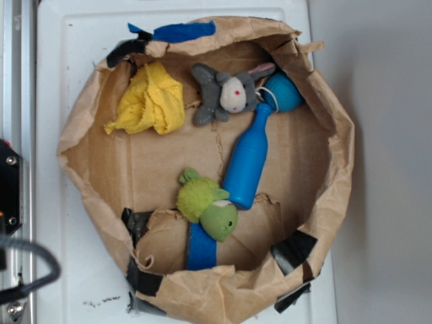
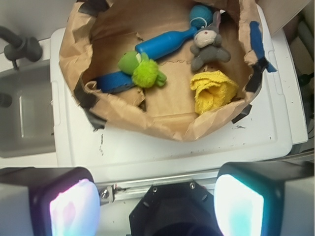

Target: Grab the yellow cloth.

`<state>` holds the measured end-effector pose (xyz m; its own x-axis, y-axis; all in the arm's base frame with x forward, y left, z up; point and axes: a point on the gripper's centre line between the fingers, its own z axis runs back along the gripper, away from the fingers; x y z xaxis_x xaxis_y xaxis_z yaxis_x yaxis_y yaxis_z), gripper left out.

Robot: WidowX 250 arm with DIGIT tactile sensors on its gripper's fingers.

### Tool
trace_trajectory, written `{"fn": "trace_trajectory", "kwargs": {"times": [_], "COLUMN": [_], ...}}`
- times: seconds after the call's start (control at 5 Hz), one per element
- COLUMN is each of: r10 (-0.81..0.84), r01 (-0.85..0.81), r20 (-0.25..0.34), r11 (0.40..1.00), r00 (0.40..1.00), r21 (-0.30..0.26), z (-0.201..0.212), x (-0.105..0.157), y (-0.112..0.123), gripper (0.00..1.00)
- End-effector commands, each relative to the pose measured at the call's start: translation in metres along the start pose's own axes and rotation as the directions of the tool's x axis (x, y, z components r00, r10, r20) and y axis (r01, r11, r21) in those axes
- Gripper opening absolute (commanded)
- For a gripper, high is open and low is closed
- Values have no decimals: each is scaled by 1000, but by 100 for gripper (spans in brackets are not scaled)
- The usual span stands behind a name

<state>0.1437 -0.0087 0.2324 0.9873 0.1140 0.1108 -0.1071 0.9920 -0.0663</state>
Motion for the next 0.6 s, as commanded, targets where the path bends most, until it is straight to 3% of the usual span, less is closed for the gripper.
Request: {"fn": "trace_trajectory", "kwargs": {"times": [0.0, 0.4], "r10": [0, -155], "r01": [0, 153], "r20": [2, -24], "r11": [1000, 986], "r00": [1000, 988], "r21": [14, -58], "z": [-14, -31], "x": [25, 90], "y": [15, 2], "gripper": [100, 100]}}
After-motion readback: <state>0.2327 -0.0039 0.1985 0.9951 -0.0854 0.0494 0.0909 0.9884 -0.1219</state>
